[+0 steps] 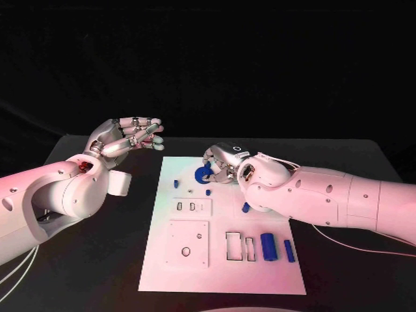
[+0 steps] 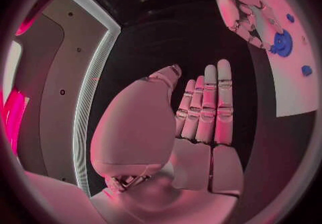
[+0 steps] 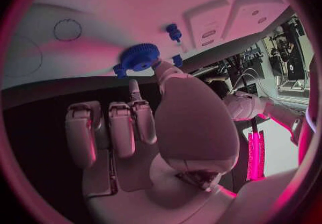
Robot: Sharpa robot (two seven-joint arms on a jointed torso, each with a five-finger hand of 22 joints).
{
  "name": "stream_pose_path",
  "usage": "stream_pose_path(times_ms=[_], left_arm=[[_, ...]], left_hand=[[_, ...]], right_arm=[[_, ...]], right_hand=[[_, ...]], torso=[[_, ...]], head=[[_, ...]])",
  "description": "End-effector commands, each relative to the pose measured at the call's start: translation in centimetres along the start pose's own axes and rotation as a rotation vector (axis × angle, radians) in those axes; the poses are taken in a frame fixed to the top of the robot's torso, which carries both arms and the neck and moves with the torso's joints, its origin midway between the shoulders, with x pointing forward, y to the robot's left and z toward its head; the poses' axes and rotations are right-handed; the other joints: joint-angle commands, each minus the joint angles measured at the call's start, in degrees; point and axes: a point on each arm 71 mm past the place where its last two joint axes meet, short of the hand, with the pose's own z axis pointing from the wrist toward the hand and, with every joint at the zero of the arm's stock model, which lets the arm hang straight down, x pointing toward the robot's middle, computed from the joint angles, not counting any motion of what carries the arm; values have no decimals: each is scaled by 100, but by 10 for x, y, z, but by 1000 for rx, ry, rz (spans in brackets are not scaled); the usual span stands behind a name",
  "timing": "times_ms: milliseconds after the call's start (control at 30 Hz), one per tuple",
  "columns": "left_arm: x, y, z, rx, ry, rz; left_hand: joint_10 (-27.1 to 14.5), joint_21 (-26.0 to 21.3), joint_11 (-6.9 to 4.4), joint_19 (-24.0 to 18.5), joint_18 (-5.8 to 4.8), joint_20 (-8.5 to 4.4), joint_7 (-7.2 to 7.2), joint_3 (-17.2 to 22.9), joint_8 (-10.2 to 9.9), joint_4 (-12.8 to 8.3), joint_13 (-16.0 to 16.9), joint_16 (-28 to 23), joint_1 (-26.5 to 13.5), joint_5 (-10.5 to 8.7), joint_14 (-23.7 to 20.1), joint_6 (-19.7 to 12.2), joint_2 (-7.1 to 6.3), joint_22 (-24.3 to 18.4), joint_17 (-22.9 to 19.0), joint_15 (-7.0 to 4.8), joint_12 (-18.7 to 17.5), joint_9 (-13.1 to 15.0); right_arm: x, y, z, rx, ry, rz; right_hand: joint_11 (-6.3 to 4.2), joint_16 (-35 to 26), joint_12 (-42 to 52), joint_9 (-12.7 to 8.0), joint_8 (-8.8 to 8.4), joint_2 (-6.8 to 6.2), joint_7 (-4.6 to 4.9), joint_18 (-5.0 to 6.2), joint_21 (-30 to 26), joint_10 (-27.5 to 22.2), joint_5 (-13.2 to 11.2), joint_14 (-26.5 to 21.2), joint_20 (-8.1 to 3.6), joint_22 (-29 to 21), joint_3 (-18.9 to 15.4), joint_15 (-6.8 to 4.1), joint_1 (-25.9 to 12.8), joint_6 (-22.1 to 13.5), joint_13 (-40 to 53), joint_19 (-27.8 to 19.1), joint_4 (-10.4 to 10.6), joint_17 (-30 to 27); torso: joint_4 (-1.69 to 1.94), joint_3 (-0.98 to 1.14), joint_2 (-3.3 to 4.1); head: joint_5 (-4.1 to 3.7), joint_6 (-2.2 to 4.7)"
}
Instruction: Assemble the parts on the task board
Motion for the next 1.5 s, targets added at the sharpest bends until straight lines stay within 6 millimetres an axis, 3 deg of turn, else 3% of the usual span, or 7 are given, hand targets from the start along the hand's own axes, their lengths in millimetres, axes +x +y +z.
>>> stream_pose_path(times_ms=[33, 200, 567, 767, 967, 1100, 1500], left_arm=[[2, -1, 0, 4, 16, -11], [2, -1, 0, 4, 16, -11], [1, -1, 0, 4, 13, -10], [-2, -1, 0, 3, 9, -8], [-4, -1, -1, 2, 4, -5], [-5, 0, 0, 1, 4, -5], [-9, 2, 1, -5, 1, -3]], left_hand=[[33, 32, -3, 11, 66, 44, -19, 24, -24, -6, 6, -40, -29, -22, -45, 17, 23, -9, 4, -4, -36, -3], [33, 32, -3, 11, 66, 44, -19, 24, -24, -6, 6, -40, -29, -22, -45, 17, 23, -9, 4, -4, -36, -3], [33, 32, -3, 11, 66, 44, -19, 24, -24, -6, 6, -40, -29, -22, -45, 17, 23, -9, 4, -4, -36, -3], [33, 32, -3, 11, 66, 44, -19, 24, -24, -6, 6, -40, -29, -22, -45, 17, 23, -9, 4, -4, -36, -3], [30, 32, -2, 9, 65, 44, -18, 25, -28, -12, 5, -47, -31, -22, -48, 14, 20, -12, 16, -3, -39, -4], [30, 32, -2, 9, 65, 44, -18, 25, -28, -12, 5, -47, -31, -22, -48, 14, 20, -12, 16, -3, -39, -4], [32, 32, -2, 9, 65, 44, -19, 26, -28, -14, 5, -49, -31, -23, -49, 15, 18, -13, 19, -3, -39, -3]], right_arm=[[1, 1, 0, -4, 14, 5], [3, 0, -1, -7, 51, 11], [-8, -14, -12, 3, -18, 70], [-39, -44, -35, 21, -112, 249], [-56, -77, -61, -9, -32, 432], [-63, -101, -77, 2, -8, 477], [-59, -156, -107, 127, -8, 436]], right_hand=[[51, -3, -41, -3, -99, 121, 24, -17, -31, 65, 30, 494, 58, 1328, -576, 39, -315, -27, 851, 426, 57, 1036], [52, 7, -41, 13, -162, 284, 22, -12, -47, 63, 64, 502, 65, 1319, -846, 44, -937, 38, 853, 417, 77, 1068], [-8, 19, 80, 61, -141, 499, -45, -31, 8, 168, 26, 511, 24, 1373, -537, -8, -774, 235, 968, 469, 16, 1106], [-7, -20, -21, 67, -221, 413, -34, 17, -139, 93, 13, 481, 9, 1254, -260, -12, -68, 227, 881, 348, -214, 981], [28, -168, -495, 42, -345, 310, 19, 149, -584, -285, 9, 374, 27, 908, 52, 11, 544, 128, 464, -8, -602, 585], [35, -202, -612, 41, -379, 155, 24, 172, -683, -372, 0, 357, 37, 841, 65, 19, 655, 118, 362, -76, -718, 527], [44, -201, -661, 31, -439, 93, 37, 178, -721, -400, 3, 366, 39, 822, 82, 22, 771, 58, 315, -89, -814, 556]], torso=[[3, -2, -4], [0, 1, -3], [-6, 10, -7], [-47, 19, -25], [-138, 49, -53], [-177, 75, -68], [-232, 132, -84]], head=[[3, -9], [10, -4], [5, 19], [-21, 50], [-38, 87], [-64, 104], [-68, 109]])
